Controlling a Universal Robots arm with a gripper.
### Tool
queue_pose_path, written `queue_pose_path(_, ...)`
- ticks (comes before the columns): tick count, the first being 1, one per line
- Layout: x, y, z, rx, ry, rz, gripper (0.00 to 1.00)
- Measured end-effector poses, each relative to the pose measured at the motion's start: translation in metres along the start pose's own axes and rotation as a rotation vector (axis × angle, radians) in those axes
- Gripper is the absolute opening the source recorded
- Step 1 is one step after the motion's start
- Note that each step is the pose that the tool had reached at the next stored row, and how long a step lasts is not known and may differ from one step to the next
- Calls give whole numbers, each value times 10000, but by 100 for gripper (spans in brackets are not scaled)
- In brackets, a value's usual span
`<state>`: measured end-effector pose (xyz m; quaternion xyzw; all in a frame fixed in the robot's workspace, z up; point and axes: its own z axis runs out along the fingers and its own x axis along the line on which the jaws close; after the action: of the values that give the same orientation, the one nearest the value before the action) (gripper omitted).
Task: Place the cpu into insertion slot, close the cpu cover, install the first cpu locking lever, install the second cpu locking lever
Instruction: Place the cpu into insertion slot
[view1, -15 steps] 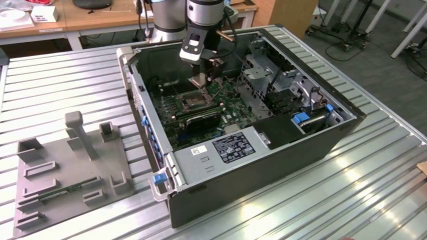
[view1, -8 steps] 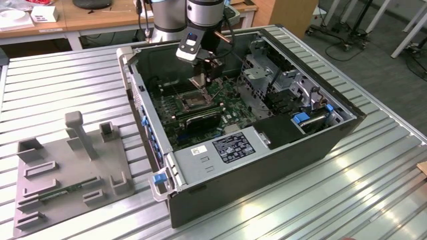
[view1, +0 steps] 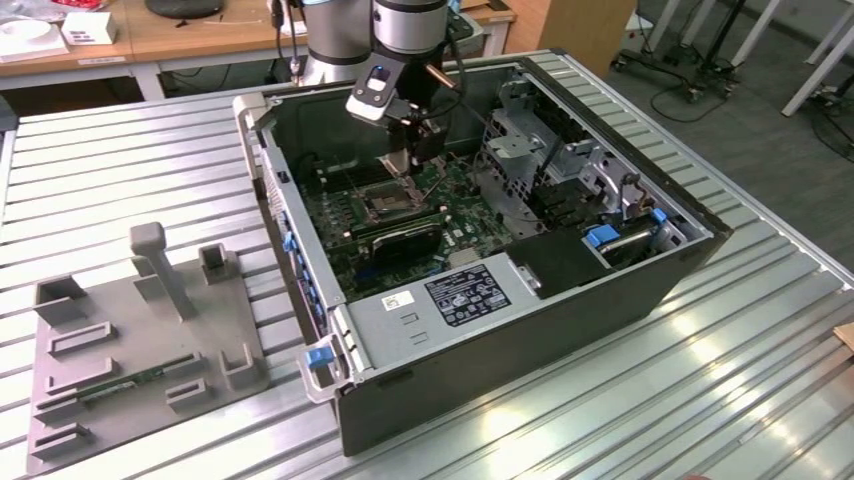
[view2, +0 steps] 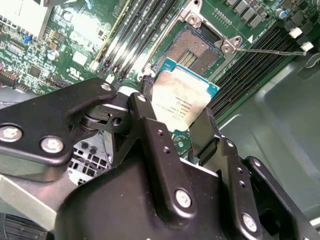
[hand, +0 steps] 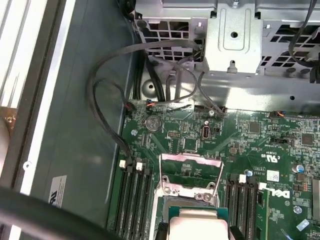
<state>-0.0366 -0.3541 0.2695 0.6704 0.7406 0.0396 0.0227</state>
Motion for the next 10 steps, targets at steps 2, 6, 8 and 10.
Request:
queue_pose_path(2, 0, 0, 1, -1, 1, 2, 54)
queue_pose_path(6, 1, 0, 3, 164, 17, 8, 54)
queue_pose_path(8, 0, -1, 2, 184, 17, 9, 54)
queue_pose_path(10, 0, 0, 3, 192, 19, 8, 54)
